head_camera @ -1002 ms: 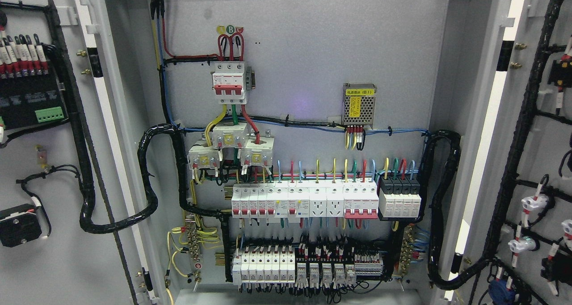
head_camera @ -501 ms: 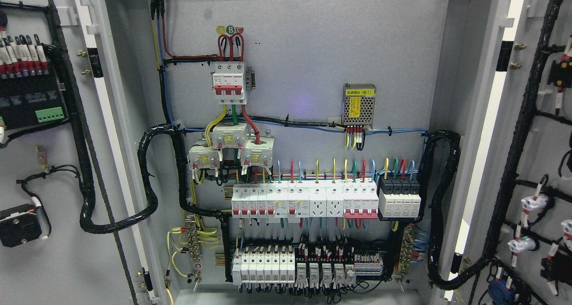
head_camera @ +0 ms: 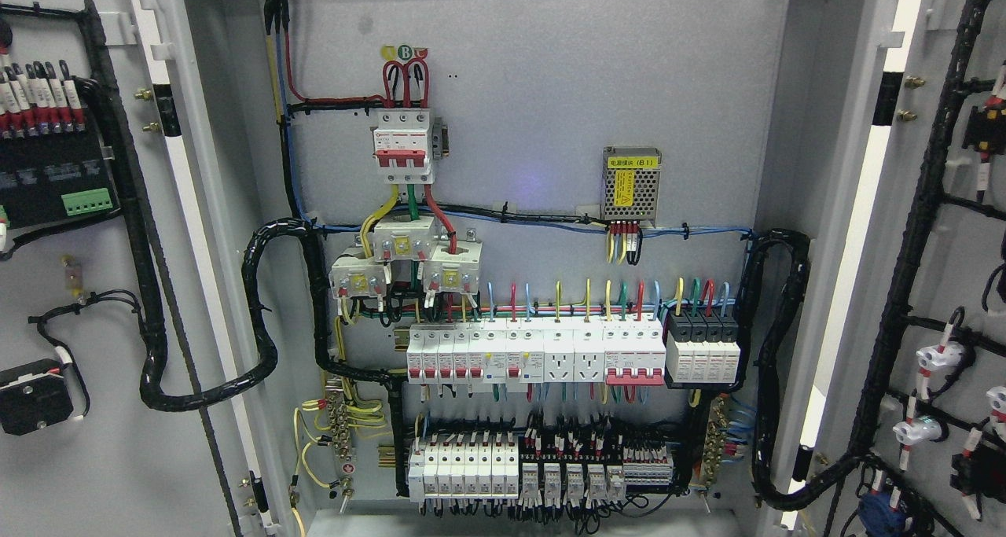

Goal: Open door with both hands

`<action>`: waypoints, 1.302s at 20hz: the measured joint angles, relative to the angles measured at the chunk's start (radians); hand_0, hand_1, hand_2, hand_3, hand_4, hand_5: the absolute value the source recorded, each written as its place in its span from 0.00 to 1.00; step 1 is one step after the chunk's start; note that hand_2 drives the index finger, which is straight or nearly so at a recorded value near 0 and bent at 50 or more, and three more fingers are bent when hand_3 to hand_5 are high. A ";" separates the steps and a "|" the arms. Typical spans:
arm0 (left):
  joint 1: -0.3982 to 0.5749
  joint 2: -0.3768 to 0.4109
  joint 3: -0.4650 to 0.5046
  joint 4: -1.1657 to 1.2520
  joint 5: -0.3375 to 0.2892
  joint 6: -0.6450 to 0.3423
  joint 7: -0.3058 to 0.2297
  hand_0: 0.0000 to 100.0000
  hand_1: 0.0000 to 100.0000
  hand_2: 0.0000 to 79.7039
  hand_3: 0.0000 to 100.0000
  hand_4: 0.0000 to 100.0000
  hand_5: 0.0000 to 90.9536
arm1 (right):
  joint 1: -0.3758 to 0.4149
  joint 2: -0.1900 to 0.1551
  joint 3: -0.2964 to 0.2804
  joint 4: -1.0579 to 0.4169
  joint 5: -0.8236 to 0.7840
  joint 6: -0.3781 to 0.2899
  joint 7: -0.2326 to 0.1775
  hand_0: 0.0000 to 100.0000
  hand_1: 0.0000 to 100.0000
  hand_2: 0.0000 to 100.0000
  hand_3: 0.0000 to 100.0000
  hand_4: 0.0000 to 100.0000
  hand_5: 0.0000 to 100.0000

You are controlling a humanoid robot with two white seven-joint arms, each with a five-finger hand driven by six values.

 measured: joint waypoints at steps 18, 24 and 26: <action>-0.117 -0.032 0.003 0.357 0.009 0.460 0.061 0.00 0.00 0.00 0.00 0.03 0.00 | -0.210 0.137 -0.088 0.419 0.214 0.400 -0.216 0.11 0.00 0.00 0.00 0.00 0.00; -0.121 -0.035 0.001 0.389 -0.007 0.466 0.063 0.00 0.00 0.00 0.00 0.03 0.00 | -0.227 0.159 -0.098 0.469 0.306 0.475 -0.241 0.11 0.00 0.00 0.00 0.00 0.00; -0.122 -0.036 0.000 0.394 -0.010 0.466 0.063 0.00 0.00 0.00 0.00 0.03 0.00 | -0.232 0.166 -0.100 0.479 0.325 0.482 -0.245 0.11 0.00 0.00 0.00 0.00 0.00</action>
